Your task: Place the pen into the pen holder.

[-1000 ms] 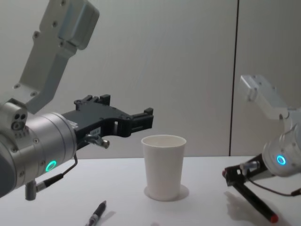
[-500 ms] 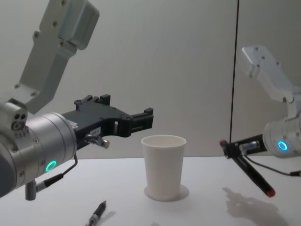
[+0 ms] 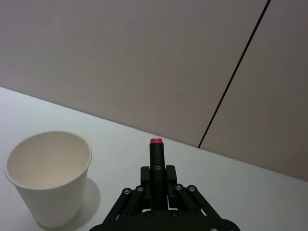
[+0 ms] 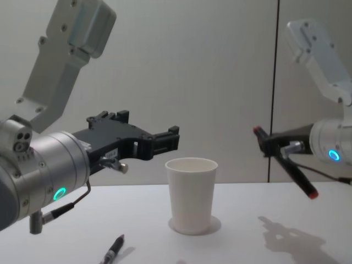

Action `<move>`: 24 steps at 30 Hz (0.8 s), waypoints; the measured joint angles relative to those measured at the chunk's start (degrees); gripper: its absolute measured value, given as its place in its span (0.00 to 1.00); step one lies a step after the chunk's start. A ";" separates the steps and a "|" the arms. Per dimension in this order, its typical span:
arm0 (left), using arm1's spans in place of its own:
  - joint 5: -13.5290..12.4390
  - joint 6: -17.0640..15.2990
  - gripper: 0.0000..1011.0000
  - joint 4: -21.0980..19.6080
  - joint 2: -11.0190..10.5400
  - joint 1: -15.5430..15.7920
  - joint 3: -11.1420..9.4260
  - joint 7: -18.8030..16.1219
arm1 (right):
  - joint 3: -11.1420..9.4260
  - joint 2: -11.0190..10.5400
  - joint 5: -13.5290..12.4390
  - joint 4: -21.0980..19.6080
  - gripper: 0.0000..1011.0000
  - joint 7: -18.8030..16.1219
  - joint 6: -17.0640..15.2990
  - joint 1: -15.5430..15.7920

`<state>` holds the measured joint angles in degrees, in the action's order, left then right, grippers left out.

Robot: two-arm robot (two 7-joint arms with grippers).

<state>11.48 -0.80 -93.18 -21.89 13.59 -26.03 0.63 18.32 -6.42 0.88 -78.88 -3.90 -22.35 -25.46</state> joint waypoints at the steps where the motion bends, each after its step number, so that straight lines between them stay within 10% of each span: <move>1: 0.00 0.00 0.99 0.00 0.00 0.00 0.00 0.00 | 0.00 -0.07 0.14 -0.05 0.17 -0.07 0.45 0.05; 24: 0.00 0.00 0.99 0.00 0.00 0.00 0.00 0.00 | -0.81 -0.40 2.59 7.63 0.17 -8.56 27.40 -3.64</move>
<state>11.48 -0.80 -93.18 -21.89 13.59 -26.03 0.63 17.51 -6.82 3.47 -71.25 -12.46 5.05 -29.10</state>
